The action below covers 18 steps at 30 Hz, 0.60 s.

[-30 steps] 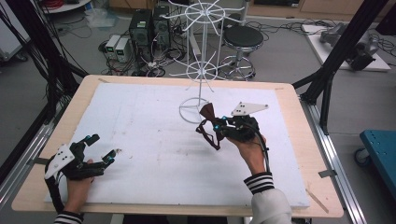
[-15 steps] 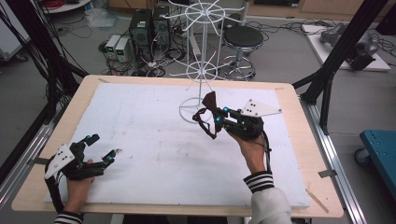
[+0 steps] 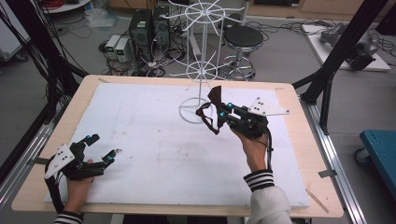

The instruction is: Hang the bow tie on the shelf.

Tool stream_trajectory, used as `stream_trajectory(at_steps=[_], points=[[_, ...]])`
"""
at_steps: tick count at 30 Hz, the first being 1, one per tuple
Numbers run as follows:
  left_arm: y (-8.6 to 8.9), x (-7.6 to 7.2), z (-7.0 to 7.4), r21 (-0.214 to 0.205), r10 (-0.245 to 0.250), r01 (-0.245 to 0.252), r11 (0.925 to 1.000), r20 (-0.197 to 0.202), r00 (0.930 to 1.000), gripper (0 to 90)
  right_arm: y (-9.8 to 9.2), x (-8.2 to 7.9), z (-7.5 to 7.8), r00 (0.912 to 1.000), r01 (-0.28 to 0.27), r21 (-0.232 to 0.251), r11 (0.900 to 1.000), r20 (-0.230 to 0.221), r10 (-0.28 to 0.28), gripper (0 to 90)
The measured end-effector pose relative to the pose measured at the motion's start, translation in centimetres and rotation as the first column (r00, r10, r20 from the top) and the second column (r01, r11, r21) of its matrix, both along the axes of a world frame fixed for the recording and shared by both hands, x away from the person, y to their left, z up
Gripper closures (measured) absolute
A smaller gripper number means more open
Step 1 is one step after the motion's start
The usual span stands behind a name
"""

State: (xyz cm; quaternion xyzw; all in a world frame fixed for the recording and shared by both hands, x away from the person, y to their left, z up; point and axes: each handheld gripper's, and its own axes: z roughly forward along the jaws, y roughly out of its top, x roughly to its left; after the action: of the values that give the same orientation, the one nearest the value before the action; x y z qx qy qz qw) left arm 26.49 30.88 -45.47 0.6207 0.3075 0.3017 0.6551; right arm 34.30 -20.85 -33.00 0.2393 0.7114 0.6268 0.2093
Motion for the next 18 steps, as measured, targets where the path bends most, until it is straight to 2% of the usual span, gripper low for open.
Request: stream_trajectory(at_steps=[10, 15, 18], points=[[0.0, 0.0, 0.0, 0.004, 0.0, 0.0, 1.0, 0.001, 1.0, 10.0, 0.0, 0.3, 0.9, 0.9999, 0.007, 0.027, 0.9996, 0.007, -0.007, 77.1], [0.0, 0.0, 0.0, 0.004, 0.0, 0.0, 1.0, 0.001, 1.0, 10.0, 0.5, 0.8, 1.5, 0.9997, 0.02, 0.054, 0.9983, 0.013, -0.021, 77.2], [0.0, 0.0, 0.0, 0.001, 0.0, 0.0, 1.0, -0.001, 1.0, 10.0, 0.7, 1.3, 1.6, 0.9994, 0.032, 0.054, 0.9981, 0.012, -0.032, 77.2]])
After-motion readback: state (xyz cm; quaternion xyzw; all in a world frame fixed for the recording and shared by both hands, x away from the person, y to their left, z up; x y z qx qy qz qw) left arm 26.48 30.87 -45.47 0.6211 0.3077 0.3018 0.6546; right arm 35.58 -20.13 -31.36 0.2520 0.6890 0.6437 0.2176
